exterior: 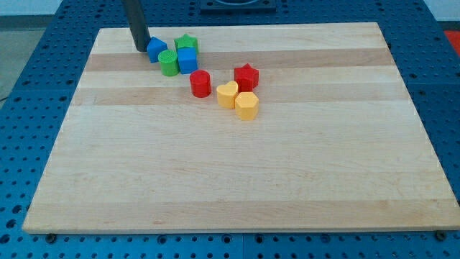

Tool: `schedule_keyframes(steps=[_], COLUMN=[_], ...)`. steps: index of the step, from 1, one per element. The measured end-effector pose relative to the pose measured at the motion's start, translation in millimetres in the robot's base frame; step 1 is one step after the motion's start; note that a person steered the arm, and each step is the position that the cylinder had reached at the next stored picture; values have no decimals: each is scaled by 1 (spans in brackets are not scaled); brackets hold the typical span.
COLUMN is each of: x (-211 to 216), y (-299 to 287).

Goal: Point your arm at the red circle

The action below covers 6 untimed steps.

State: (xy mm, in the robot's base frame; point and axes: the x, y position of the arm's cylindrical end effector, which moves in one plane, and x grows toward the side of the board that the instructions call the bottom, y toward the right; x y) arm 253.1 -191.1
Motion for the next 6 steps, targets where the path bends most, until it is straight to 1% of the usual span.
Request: schedule_keyframes(steps=[2, 3, 4, 5, 6], x=[0, 0, 0, 32, 72], y=[7, 21, 0, -45, -27])
